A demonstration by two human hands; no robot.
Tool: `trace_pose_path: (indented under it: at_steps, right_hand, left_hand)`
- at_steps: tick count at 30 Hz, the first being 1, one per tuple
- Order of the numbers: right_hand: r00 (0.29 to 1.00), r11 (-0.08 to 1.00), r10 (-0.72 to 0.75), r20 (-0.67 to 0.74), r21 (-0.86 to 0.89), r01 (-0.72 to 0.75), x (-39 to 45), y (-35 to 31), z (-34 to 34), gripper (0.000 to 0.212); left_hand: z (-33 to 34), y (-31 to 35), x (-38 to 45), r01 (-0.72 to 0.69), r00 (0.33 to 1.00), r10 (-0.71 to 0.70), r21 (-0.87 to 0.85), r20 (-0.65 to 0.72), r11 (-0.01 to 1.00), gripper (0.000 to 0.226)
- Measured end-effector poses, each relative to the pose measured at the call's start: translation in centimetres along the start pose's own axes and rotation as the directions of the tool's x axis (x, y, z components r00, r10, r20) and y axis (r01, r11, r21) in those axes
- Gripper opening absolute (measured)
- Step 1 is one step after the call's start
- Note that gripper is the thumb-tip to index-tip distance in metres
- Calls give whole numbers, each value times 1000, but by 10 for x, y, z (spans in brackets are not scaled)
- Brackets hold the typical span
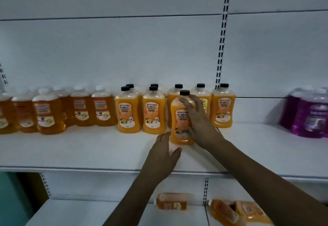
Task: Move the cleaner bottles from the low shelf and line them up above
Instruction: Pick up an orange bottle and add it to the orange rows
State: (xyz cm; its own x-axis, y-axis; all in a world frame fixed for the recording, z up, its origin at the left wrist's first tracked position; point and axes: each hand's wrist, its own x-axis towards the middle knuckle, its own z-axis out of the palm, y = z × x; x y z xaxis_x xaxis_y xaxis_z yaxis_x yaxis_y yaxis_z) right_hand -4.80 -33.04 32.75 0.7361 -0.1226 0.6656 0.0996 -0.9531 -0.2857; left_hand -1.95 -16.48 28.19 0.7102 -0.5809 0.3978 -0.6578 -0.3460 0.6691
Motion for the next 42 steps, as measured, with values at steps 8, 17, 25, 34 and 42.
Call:
trace_pose_path:
  at_steps: [8,17,25,34,42]
  right_hand:
    - [999,1000,25,42,9,-26,43,31,27,103]
    - [994,993,-57,93,109,46,0,4,-25,83]
    - [923,831,-241,299,555,37,-151,-33,-43,36]
    - [768,749,71,636,475,-462,-256,36,79,34]
    - [709,866,177,683,234,-441,-257,85,207,45]
  left_hand:
    - [2,3,-5,144,986,-133,112,-104,983,41]
    - [-9,13,-41,-150,900,52,-196,-433,969,24]
    - [22,-31,-134,-98,820,-71,-262,-568,960,19]
    - [87,-115,-241,355,807,-456,-310,-376,882,26]
    - [151,-197,-217,512,790,-584,-322,-187,796,41]
